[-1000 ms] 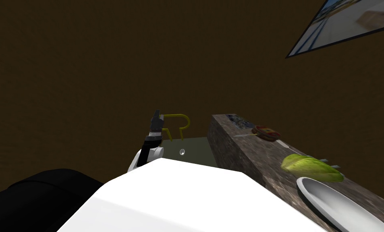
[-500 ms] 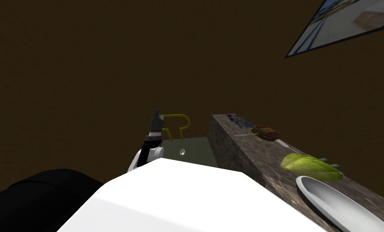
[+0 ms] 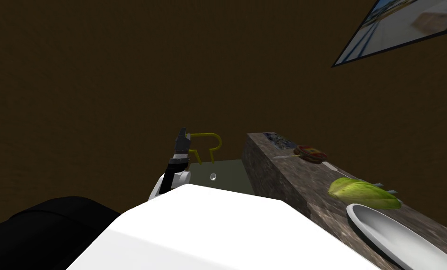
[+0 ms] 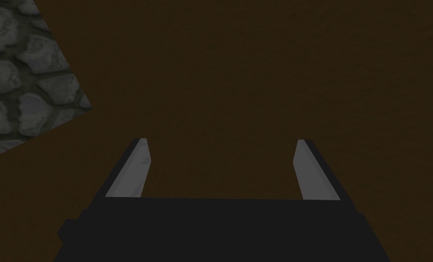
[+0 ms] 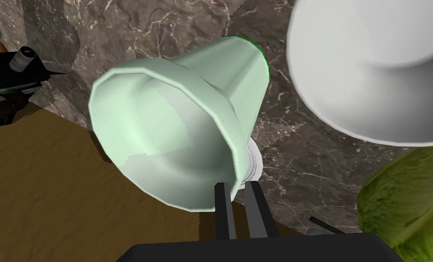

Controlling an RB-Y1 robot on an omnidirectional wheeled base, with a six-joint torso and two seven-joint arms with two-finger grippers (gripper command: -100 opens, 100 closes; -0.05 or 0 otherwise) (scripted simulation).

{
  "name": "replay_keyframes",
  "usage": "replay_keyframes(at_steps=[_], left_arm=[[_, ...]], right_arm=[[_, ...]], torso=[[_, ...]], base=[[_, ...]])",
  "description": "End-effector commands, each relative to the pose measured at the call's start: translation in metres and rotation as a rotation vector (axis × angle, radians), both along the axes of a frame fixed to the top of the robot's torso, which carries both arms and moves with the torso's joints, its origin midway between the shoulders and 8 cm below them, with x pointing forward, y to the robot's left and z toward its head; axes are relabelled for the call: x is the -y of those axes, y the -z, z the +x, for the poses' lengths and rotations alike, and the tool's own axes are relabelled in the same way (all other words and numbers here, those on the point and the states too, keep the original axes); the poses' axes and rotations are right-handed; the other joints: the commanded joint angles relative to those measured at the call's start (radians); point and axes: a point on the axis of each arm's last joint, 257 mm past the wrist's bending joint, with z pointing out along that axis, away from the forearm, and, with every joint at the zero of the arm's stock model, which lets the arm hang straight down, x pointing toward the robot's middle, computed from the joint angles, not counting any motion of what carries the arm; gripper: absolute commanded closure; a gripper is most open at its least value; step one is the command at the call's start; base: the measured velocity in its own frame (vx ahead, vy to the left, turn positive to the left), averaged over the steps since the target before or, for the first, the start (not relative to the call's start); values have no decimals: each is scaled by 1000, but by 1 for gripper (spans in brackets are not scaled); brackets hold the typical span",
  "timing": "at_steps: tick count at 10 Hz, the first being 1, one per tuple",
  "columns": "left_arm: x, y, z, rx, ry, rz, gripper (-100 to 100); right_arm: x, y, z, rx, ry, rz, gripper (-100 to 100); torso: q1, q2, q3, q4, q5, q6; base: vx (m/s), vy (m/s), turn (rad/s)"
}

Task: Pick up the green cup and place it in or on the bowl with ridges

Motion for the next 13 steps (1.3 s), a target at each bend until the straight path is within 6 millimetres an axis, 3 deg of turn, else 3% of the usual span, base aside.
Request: replay_keyframes(at_steps=[1,7,13], left_arm=[[0,0,0,0,0,0,0],[0,0,0,0,0,0,0],[0,0,0,0,0,0,0]], right_arm=[[-3,-18,12,-13,-16,-12,100],[-17,-81,53,-66,-78,-48,100],[-37,-128,82,-113,-120,-72,100]], torso=[[0,0,0,0,0,0],[3,0,0,0,1,0],[2,1,0,0,2,0]], base=[[-9,28,-3],[-9,31,-9],[-2,13,-36]])
